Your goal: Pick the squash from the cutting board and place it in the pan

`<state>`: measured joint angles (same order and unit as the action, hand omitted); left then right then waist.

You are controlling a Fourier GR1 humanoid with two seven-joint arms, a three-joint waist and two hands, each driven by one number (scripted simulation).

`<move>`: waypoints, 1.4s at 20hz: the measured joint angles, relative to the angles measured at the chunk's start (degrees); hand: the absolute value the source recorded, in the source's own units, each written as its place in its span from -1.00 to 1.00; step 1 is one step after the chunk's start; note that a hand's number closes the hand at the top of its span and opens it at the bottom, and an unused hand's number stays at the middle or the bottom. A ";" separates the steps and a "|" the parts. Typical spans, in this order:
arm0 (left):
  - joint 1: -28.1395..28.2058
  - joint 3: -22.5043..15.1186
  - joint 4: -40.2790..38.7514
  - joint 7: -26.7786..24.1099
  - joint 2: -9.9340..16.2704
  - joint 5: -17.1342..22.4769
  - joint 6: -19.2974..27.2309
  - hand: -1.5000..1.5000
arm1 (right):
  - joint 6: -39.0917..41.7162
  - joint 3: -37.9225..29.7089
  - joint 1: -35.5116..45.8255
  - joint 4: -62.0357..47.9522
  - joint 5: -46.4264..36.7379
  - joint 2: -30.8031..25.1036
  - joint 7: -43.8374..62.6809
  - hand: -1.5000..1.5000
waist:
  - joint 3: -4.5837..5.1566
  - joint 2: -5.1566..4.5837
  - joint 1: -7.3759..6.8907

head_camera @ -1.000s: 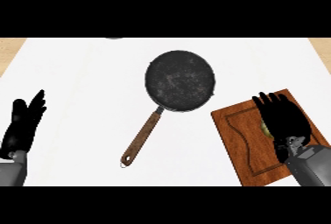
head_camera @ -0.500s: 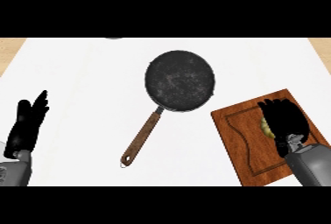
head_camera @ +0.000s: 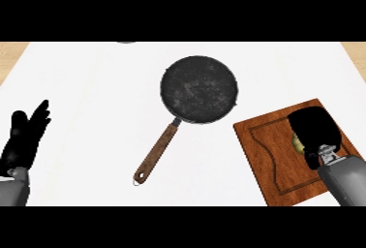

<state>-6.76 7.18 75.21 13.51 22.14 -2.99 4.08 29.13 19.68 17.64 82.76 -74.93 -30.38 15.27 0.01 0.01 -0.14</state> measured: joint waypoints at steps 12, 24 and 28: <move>1.55 0.27 1.29 0.63 -0.93 -0.97 0.64 0.00 | -4.70 -17.99 -13.71 10.08 18.44 5.97 -2.41 1.00 | 0.06 0.24 0.99; 0.65 1.10 0.31 -0.39 -0.93 -1.43 -0.10 0.00 | -14.85 -22.40 -10.07 26.54 23.87 11.82 -5.23 1.00 | 0.01 0.13 0.39; -0.15 1.72 -0.01 -0.11 -0.66 -1.23 -1.48 0.00 | -15.28 -20.91 -4.48 24.25 23.62 15.29 -2.56 1.00 | 0.01 0.03 0.03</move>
<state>-6.90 8.90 75.20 13.40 21.48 -4.22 2.60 13.85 -1.23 13.17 107.01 -51.31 -15.09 12.71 0.02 0.04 -0.10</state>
